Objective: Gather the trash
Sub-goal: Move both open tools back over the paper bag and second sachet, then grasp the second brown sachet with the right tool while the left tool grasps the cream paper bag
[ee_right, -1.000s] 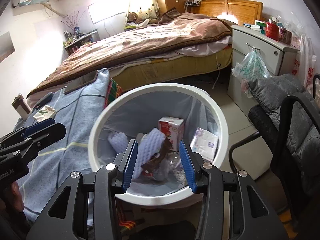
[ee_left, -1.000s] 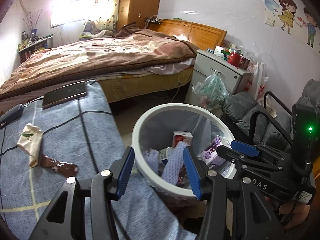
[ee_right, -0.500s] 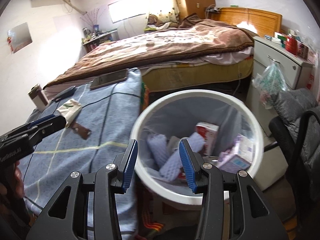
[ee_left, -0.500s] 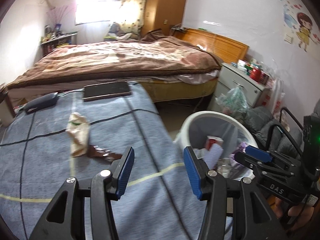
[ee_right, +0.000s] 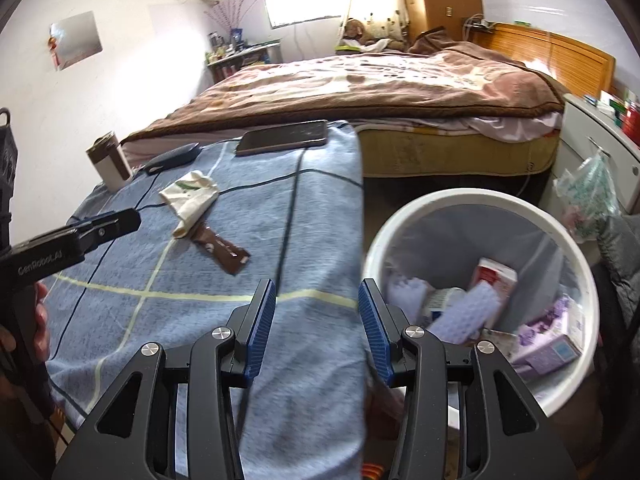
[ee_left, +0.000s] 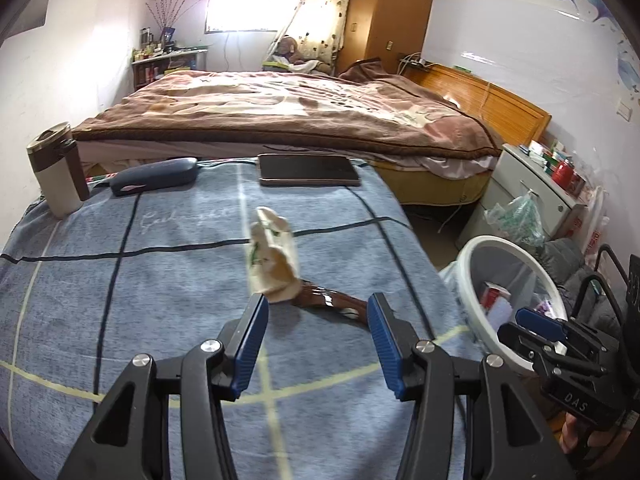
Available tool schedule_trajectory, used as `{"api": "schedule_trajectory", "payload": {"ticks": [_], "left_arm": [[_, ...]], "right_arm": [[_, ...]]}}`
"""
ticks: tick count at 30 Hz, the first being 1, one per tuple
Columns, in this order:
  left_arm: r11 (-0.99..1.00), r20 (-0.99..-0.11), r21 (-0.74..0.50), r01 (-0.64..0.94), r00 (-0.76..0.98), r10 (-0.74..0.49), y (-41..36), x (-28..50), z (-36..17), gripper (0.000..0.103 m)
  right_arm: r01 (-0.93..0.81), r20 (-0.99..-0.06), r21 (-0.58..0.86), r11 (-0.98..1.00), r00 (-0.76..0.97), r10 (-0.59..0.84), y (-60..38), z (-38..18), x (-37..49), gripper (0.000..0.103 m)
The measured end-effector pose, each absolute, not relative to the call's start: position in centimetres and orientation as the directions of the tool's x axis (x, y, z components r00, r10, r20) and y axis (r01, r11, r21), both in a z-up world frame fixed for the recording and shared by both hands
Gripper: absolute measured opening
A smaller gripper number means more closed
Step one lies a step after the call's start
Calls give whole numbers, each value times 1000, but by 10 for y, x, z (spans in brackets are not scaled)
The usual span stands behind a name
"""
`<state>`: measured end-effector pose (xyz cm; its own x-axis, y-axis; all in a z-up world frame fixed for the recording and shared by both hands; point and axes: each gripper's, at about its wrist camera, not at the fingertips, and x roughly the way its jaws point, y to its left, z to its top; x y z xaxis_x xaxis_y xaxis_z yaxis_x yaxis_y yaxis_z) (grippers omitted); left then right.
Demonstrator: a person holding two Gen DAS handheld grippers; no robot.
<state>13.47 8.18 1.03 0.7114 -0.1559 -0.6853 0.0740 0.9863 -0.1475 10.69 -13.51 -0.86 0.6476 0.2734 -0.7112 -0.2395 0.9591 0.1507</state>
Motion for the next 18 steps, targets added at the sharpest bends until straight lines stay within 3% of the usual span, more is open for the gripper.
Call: {"api": "schedule_trajectory", "payload": {"ticks": [18], "left_arm": [[980,-736,-188,70,650,-187,109,191,-10,56]], "right_arm": [[-426,-750,56,903,579,320,-60,-27,146,46]]}}
